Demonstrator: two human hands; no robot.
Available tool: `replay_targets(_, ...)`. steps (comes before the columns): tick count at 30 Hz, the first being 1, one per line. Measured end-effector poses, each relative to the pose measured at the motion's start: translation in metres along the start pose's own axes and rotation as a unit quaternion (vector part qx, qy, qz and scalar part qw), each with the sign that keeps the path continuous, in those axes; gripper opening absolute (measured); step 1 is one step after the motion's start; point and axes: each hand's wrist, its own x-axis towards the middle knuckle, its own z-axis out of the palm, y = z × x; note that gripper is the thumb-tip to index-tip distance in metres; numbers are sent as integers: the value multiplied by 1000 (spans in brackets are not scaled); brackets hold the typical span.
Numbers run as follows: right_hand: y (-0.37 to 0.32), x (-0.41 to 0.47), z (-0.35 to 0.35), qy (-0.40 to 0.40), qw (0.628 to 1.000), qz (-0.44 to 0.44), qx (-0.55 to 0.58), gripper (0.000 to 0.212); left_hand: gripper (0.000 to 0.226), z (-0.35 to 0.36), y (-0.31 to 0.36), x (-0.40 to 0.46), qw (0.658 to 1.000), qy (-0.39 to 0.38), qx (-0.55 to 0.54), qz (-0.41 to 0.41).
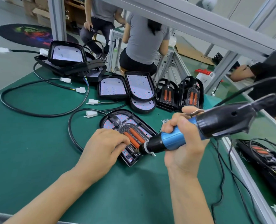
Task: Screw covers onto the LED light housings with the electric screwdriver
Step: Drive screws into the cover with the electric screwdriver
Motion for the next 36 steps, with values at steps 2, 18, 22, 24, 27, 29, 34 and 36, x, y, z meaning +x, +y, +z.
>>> replay_targets(2, 4, 0, 1, -26, 1000, -5, -8, 19, 12, 3, 0, 2, 1000, 8, 5, -2)
replay_targets(18, 3, -2, 8, -47, 997, 4, -55, 12, 14, 6, -2, 2, 998, -11, -9, -64)
replay_targets(22, -3, 3, 0, 19, 999, -6, -29, 25, 18, 5, 1, 5, 999, -7, -8, -52)
replay_targets(24, -11, 8, -7, 47, 998, -26, -31, 30, 20, 5, 3, 10, 999, 4, -9, -38)
replay_targets(27, -29, 17, -20, 87, 994, -59, -35, 45, 16, 5, 10, 19, 1000, 23, -6, -7)
replay_targets(29, -43, 23, -30, 117, 989, -75, -47, 54, 14, 4, 17, 25, 1000, 23, -11, 12)
replay_targets(34, -67, 34, -74, 187, 972, -46, -136, 25, 15, 12, 28, 42, 999, 8, -25, 25)
replay_targets(36, -71, 42, -96, 194, 966, -3, -174, 34, 12, 17, 34, 56, 999, 12, -17, 27)
